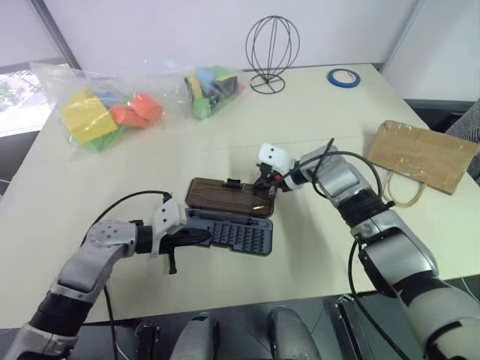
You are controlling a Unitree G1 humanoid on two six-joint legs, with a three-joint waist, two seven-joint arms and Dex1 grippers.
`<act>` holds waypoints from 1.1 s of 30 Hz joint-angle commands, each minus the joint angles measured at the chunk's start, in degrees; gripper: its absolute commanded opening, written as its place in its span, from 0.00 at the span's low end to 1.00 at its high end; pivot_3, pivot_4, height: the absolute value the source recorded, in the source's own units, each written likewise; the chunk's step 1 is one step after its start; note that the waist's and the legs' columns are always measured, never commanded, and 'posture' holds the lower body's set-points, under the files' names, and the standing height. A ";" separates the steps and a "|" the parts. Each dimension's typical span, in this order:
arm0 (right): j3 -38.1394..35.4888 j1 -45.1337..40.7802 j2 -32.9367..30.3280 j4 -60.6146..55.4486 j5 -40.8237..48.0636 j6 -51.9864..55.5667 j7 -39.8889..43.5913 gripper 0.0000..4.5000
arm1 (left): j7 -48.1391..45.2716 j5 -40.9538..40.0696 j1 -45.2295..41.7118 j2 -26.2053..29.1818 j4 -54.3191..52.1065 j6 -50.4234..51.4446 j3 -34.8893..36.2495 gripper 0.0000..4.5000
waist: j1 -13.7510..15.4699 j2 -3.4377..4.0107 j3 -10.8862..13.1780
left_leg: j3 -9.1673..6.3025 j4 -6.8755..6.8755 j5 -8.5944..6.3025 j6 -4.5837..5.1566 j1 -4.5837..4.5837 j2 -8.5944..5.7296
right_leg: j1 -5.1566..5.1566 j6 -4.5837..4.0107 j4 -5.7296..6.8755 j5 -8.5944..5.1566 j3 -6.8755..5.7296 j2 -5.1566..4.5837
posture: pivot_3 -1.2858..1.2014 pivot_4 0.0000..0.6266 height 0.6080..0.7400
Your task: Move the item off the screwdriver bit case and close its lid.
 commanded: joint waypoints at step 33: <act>-9.72 5.36 -2.13 -26.51 3.17 17.28 -7.45 0.01 | 0.67 -1.82 -4.02 -2.00 1.02 4.71 1.50 0.00 | 0.02 0.00 0.02 | -0.01 0.02 0.01 -0.01 -0.12 -0.01 | -0.10 0.00 -0.02 0.00 0.00 0.00 | 0.52 0.24 1.00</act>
